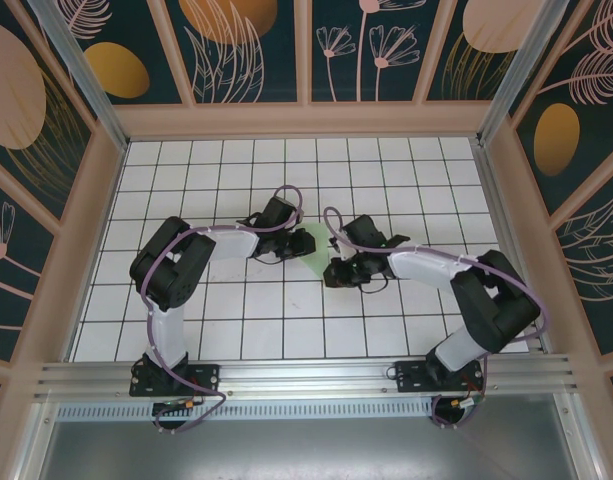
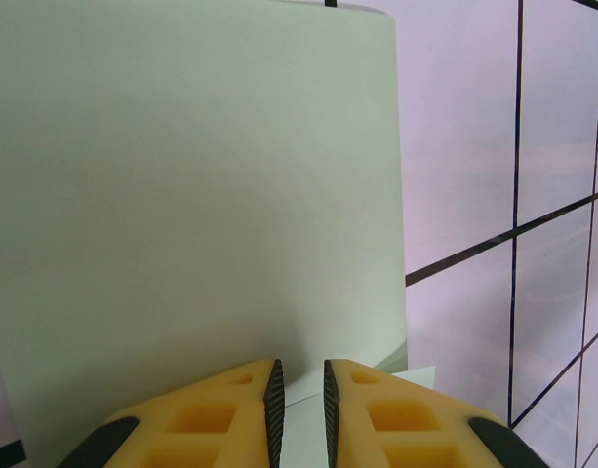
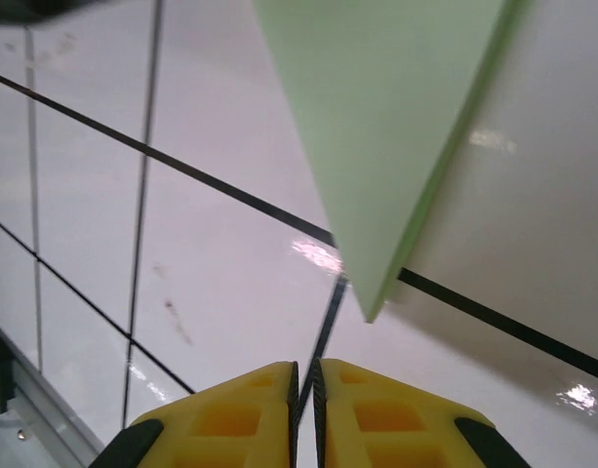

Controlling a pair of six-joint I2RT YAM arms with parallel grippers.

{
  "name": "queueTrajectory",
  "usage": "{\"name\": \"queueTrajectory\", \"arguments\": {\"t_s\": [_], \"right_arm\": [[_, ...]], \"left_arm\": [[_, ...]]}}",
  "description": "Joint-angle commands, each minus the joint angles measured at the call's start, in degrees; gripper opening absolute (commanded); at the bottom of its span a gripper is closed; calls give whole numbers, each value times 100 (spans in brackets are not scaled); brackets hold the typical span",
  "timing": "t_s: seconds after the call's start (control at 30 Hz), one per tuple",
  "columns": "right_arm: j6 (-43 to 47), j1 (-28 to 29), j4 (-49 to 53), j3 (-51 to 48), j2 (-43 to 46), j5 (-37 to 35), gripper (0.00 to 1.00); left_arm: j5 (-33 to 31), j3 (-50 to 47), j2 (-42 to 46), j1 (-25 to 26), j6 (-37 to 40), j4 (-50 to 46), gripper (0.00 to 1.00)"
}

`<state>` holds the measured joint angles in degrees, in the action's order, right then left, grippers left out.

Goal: Fold a paper plane with a square sheet of paper (fold left side to right side)
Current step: Third fold the triangle at the center of the table.

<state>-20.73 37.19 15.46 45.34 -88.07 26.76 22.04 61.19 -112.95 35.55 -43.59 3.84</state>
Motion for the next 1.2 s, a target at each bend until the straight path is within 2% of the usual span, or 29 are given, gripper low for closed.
{"name": "queueTrajectory", "arguments": {"t_s": [0.0, 0.23, 0.43, 0.77, 1.17], "right_arm": [[-30, 6, -103, 187, 119, 101, 16], [-212, 10, -523, 446, -606, 27, 16], [-216, -7, -428, 416, -997, -164, 16], [-335, -47, -370, 27, -1124, -221, 16], [-489, -94, -533, -289, -1073, -259, 15]], "left_arm": [[-297, -151, -456, 90, 122, -595, 22], [-284, -129, -436, 101, 126, -603, 22], [-288, -133, -398, 101, 132, -612, 23], [-311, 10, -147, 93, 212, -729, 24], [-244, 271, 935, -160, 290, -1005, 30]]}}
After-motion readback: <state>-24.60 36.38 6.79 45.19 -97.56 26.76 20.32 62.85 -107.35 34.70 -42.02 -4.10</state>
